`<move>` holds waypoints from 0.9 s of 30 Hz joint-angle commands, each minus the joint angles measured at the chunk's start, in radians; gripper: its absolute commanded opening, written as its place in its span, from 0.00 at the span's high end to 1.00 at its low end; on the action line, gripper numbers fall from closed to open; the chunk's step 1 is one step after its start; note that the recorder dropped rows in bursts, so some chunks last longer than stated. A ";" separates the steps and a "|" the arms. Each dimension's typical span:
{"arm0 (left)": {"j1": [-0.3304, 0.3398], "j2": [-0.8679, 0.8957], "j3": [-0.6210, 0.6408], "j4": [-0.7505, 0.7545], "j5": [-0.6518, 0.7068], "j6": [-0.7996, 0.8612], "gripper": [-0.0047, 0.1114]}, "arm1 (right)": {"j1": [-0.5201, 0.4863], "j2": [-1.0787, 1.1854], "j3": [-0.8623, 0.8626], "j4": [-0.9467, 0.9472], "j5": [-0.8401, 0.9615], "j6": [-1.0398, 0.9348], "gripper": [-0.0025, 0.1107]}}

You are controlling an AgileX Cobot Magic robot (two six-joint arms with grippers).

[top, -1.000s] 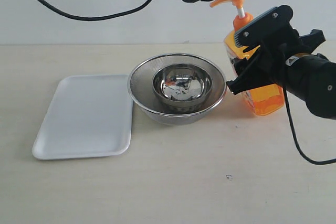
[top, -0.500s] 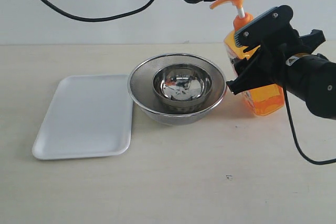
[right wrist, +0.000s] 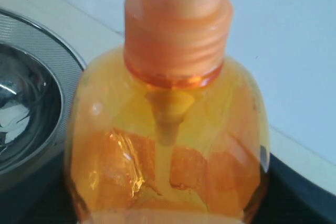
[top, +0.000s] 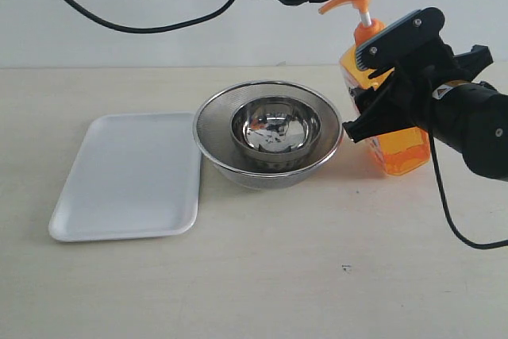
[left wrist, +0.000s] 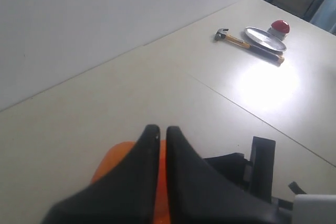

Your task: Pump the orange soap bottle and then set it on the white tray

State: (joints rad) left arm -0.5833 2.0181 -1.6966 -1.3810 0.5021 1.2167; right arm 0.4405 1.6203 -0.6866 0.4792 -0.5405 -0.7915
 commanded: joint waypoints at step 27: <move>-0.033 0.084 0.017 0.133 0.041 -0.058 0.92 | 0.001 -0.004 -0.006 -0.019 -0.005 -0.002 0.98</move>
State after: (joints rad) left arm -0.6022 2.0355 -1.7088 -1.3321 0.5074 1.1717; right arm 0.4405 1.6203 -0.6866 0.4832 -0.5424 -0.7898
